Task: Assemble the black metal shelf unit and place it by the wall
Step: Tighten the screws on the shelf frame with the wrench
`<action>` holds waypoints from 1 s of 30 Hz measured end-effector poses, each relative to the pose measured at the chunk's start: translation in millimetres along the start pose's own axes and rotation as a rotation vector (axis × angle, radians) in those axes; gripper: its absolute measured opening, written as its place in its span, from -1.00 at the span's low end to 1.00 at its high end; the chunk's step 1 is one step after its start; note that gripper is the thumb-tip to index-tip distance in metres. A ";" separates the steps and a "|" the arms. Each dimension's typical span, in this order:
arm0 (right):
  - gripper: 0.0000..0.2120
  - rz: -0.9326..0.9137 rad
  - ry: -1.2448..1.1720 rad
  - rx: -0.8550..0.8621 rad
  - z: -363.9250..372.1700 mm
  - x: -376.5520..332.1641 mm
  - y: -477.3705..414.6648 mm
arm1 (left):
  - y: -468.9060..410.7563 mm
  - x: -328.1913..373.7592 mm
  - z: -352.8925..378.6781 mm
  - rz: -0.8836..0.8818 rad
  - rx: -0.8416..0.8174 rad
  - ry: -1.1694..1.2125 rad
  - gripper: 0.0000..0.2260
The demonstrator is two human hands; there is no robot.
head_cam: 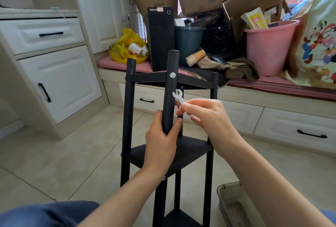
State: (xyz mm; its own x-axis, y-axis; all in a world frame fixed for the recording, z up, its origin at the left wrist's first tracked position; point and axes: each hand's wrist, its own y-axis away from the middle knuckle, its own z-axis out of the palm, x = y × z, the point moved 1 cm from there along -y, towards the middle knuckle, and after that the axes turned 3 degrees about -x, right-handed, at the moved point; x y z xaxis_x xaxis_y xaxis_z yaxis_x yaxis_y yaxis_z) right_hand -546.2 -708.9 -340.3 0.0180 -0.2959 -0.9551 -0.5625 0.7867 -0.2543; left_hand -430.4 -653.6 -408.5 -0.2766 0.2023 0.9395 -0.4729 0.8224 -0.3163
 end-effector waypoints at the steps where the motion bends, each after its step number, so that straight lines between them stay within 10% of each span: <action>1: -0.75 0.029 -0.008 0.029 -0.7 4.0 -1.2 | -3.3 -1.0 -2.9 -0.006 -0.008 -0.001 -0.90; 30: -0.82 0.062 -0.002 0.220 31.6 15.5 -33.0 | 0.4 7.2 -36.7 -0.176 -0.190 0.102 -0.79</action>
State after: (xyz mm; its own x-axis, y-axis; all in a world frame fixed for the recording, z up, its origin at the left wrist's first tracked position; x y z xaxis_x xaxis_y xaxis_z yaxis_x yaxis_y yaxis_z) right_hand -501.2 -722.4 -351.5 -0.0097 -0.2422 -0.9702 -0.3690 0.9026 -0.2216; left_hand -401.9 -632.3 -397.0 -0.1136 0.0921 0.9892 -0.3377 0.9328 -0.1257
